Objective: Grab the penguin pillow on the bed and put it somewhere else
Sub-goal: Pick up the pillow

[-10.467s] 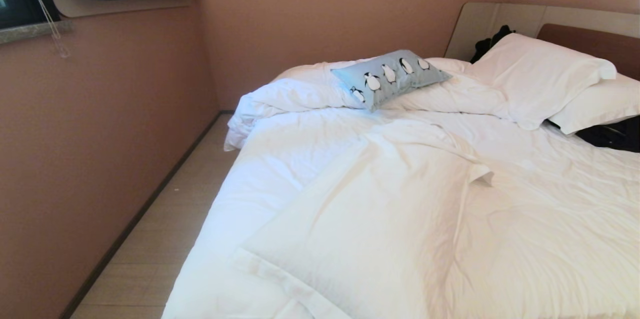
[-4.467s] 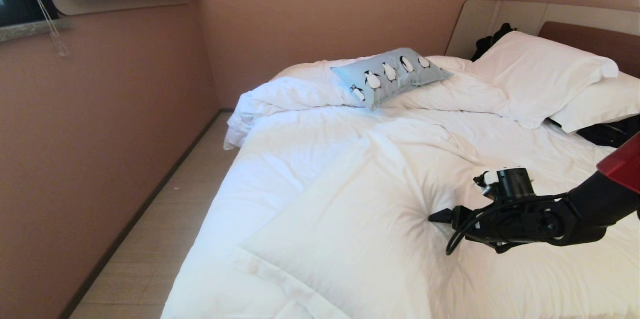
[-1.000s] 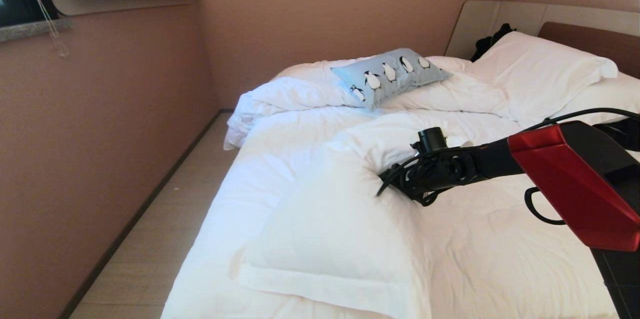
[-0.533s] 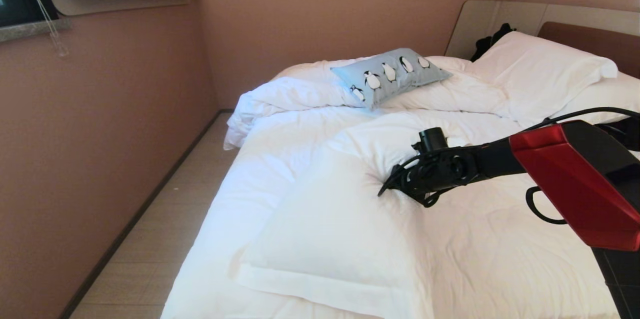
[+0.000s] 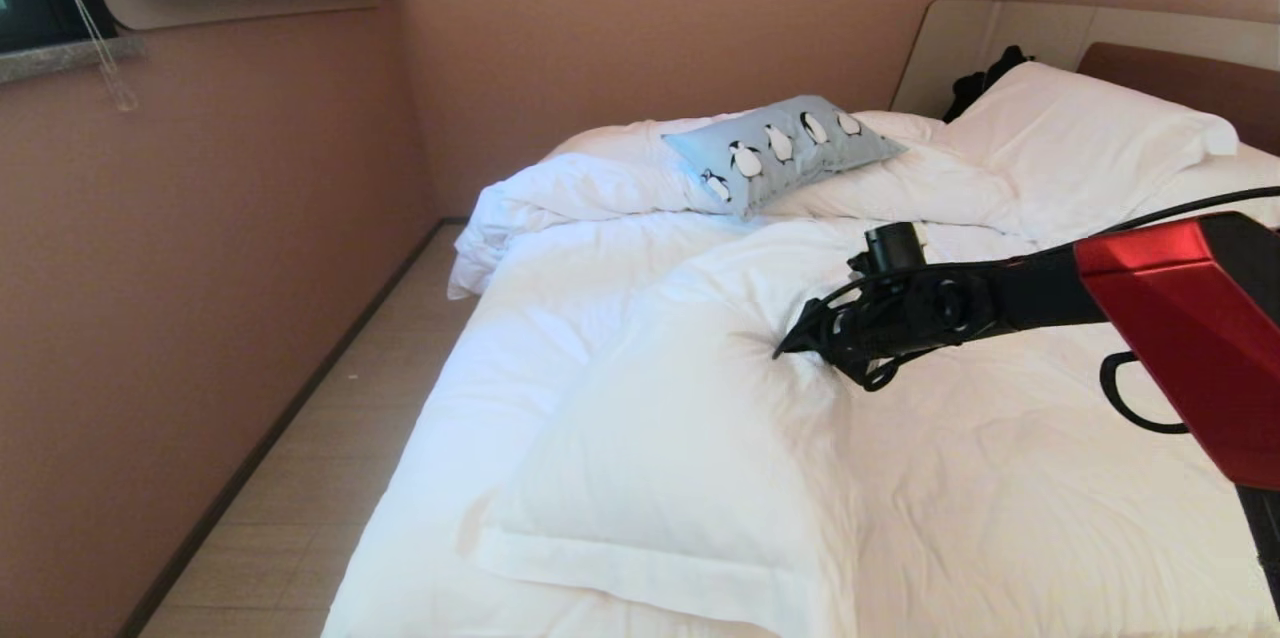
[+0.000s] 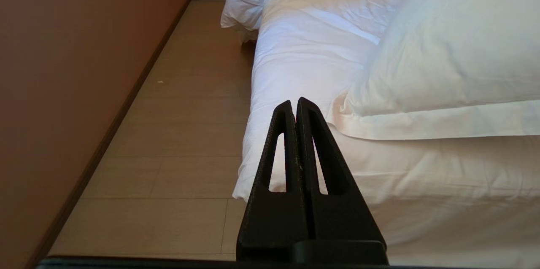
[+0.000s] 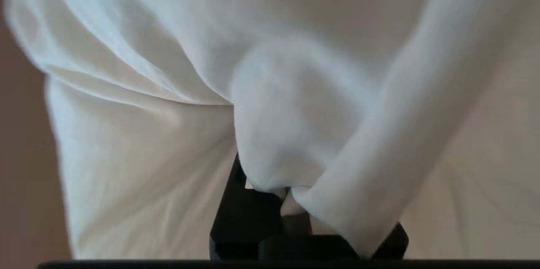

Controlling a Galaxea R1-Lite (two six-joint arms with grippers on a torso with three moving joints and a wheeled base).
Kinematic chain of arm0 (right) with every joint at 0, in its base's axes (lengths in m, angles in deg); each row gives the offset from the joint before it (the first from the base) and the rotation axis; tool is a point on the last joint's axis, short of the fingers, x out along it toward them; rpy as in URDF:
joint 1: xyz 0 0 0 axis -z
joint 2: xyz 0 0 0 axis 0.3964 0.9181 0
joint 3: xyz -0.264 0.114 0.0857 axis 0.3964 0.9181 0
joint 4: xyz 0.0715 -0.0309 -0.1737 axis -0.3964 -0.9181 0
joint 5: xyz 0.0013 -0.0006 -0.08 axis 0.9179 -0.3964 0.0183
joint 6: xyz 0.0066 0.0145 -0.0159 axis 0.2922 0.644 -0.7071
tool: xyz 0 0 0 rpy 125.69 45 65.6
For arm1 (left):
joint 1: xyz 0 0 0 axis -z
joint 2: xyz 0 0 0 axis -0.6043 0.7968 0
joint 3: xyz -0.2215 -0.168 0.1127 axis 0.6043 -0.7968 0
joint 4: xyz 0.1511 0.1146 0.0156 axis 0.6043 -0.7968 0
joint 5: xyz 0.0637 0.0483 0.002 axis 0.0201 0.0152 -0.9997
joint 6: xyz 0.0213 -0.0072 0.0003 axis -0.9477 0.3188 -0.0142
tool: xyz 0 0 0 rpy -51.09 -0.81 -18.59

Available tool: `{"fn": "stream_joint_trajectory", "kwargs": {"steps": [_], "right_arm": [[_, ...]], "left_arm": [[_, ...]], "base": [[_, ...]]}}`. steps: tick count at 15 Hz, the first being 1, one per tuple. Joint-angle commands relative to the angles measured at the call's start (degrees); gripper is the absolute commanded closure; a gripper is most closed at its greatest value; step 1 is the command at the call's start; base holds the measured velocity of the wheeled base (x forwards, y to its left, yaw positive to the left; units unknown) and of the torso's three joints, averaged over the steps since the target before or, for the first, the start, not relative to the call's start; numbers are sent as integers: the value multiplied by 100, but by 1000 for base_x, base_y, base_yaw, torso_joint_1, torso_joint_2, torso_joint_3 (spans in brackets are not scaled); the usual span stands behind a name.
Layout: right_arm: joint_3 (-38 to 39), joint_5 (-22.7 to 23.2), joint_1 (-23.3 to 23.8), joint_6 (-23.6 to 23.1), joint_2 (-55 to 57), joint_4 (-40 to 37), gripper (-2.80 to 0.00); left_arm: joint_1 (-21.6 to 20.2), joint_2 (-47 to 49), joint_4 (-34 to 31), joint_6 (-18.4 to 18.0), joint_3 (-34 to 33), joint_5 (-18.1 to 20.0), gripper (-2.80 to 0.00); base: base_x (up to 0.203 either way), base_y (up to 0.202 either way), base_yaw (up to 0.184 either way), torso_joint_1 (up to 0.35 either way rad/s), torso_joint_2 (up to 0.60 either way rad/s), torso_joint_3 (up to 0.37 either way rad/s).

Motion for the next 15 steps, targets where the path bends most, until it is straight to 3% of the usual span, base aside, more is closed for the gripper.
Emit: {"fn": "stream_joint_trajectory", "kwargs": {"steps": [1, 7, 10, 15], "right_arm": [[-9, 1, 81, 76, -443, -67, 0], [-405, 73, 676, 305, -1121, -418, 0], [-693, 627, 1030, 603, -1313, -723, 0], [-974, 735, 1476, 669, -1599, -970, 0]], "left_arm": [[0, 3, 0, 4, 0, -5, 0], [0, -2, 0, 4, 0, -5, 0], [0, -2, 0, 4, 0, -5, 0], [0, -2, 0, 4, 0, -5, 0]], "base": [[0, 0, 0, 0, 0, 0], [0, 0, 0, 0, 0, 0], [0, 0, 0, 0, 0, 0], [0, 0, 0, 0, 0, 0]]}}
